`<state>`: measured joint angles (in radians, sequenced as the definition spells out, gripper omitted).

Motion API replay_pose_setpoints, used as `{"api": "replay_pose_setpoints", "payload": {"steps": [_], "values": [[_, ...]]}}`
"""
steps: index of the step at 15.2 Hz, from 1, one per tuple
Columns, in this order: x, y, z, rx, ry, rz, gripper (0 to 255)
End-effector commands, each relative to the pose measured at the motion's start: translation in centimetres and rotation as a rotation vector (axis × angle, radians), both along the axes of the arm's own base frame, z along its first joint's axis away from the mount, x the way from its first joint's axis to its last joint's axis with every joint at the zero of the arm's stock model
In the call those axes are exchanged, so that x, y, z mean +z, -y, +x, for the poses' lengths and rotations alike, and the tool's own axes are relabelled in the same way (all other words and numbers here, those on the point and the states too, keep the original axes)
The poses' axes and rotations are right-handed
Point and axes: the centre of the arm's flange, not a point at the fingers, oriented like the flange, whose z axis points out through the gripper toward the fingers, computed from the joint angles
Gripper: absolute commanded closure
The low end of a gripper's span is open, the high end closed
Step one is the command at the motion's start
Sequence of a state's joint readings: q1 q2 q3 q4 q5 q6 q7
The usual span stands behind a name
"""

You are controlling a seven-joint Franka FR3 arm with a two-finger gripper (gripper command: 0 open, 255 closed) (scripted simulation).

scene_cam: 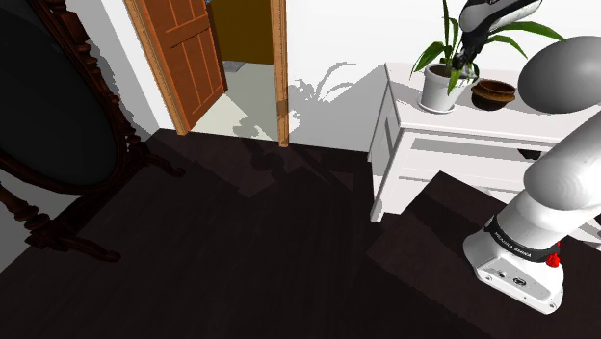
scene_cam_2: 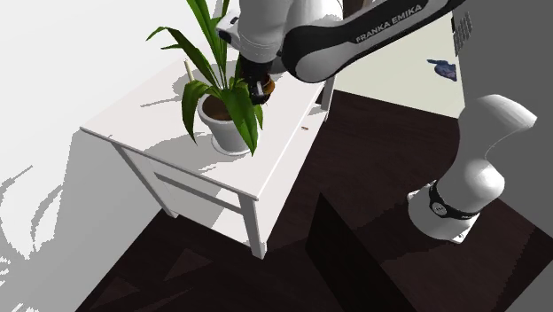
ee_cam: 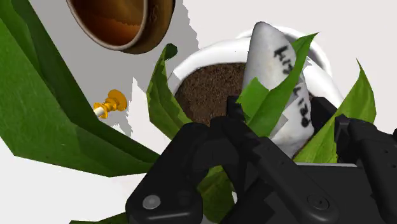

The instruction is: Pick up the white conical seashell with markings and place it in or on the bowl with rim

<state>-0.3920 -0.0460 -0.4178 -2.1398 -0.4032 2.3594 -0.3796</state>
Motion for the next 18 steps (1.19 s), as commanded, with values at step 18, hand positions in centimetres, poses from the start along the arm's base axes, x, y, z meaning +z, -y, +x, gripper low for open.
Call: {"api": "replay_pose_setpoints", "payload": {"steps": [18], "values": [[-0.3,21.6,-10.7,0.001,-0.002,0.0,255]]}}
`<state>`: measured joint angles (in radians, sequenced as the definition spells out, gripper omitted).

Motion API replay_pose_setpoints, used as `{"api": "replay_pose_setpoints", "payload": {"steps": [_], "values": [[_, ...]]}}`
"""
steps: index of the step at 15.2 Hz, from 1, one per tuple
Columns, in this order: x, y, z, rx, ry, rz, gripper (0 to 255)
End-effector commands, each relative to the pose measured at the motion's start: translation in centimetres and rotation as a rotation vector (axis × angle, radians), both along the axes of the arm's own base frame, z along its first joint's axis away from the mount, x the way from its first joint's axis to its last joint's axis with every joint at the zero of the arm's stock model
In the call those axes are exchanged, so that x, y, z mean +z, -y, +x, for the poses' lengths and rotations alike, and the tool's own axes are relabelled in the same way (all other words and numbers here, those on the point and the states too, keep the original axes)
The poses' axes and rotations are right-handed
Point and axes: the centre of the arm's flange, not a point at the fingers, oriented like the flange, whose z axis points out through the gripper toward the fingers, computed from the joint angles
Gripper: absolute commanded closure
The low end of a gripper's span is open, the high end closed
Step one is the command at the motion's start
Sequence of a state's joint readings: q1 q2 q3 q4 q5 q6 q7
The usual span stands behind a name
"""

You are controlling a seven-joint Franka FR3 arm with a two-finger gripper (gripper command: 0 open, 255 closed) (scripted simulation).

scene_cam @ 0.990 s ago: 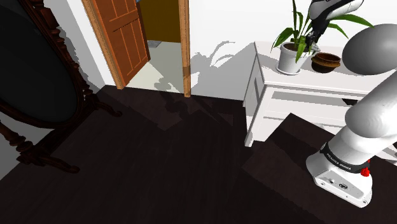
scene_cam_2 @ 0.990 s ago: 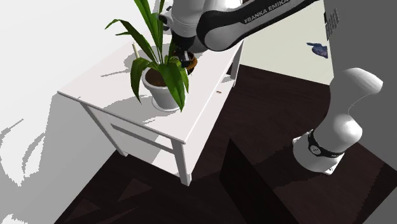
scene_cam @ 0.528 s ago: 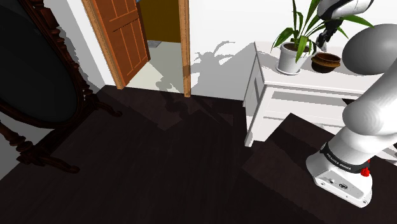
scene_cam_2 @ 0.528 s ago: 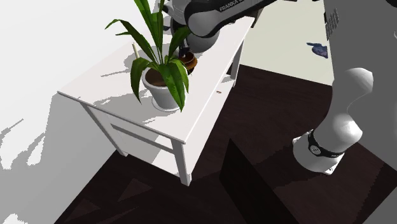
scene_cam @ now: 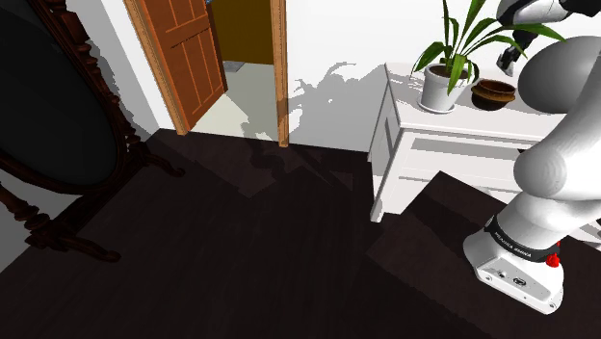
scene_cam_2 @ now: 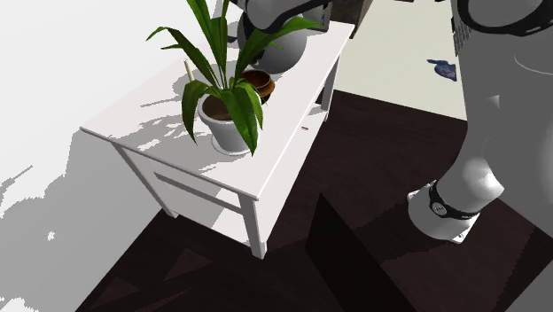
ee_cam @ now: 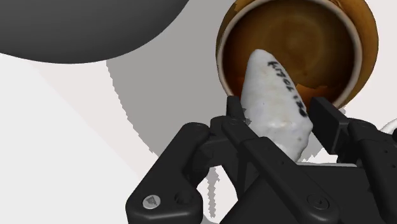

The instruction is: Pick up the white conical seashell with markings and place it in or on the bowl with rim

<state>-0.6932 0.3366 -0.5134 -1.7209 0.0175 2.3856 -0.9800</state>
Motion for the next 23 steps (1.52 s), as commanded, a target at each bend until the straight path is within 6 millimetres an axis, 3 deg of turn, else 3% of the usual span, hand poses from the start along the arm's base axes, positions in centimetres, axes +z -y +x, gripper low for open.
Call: {"api": "replay_pose_setpoints", "payload": {"steps": [1,13,20,21,23], "values": [[-0.8,0.7,-0.2,0.002,0.001,0.0,255],[-7.1,0.7,-0.2,0.002,0.001,0.0,255],[-7.1,0.7,-0.2,0.002,0.001,0.0,255],[-7.1,0.7,-0.2,0.002,0.001,0.0,0],[-7.1,0.7,-0.2,0.002,0.001,0.0,0]]}}
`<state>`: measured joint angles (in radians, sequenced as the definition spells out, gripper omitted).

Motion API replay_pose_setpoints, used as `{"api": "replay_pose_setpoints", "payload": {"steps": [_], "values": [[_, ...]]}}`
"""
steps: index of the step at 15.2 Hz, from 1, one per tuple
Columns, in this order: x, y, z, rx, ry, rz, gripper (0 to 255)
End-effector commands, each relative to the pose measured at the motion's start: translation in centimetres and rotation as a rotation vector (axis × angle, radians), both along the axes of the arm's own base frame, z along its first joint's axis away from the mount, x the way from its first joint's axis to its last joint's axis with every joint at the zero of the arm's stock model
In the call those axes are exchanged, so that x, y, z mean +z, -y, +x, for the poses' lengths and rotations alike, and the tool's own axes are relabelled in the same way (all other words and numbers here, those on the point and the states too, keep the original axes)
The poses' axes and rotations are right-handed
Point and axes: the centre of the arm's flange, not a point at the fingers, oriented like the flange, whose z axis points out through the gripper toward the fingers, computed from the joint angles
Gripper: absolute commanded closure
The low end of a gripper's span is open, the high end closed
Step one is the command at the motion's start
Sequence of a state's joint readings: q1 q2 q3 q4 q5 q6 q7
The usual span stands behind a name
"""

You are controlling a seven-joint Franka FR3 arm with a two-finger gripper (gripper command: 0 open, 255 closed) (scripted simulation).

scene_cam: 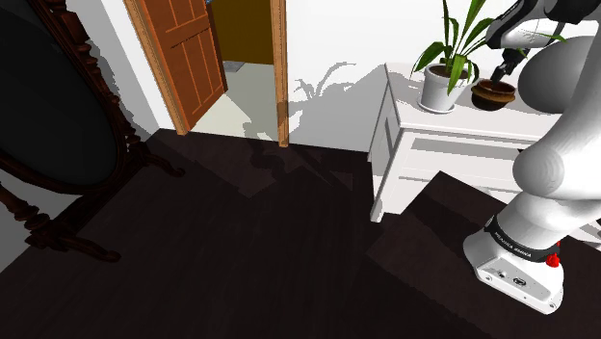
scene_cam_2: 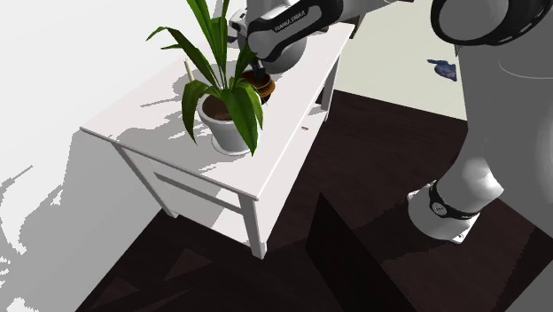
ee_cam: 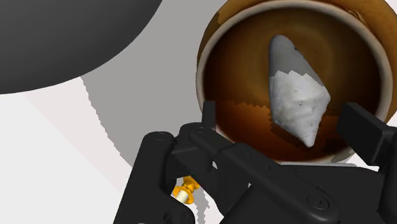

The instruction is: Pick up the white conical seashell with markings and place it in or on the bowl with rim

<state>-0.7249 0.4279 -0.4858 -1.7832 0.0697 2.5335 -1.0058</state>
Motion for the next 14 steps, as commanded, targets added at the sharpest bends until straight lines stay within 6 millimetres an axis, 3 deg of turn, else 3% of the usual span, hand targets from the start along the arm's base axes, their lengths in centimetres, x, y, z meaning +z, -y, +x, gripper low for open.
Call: {"api": "replay_pose_setpoints", "payload": {"steps": [1,3,7,14], "values": [[0.0,0.0,0.0,0.0,0.0,0.0,0],[0.0,0.0,0.0,0.0,0.0,0.0,0],[4.6,-1.9,0.0,0.0,0.0,0.0,0],[4.6,-1.9,0.0,0.0,0.0,0.0,0]]}}
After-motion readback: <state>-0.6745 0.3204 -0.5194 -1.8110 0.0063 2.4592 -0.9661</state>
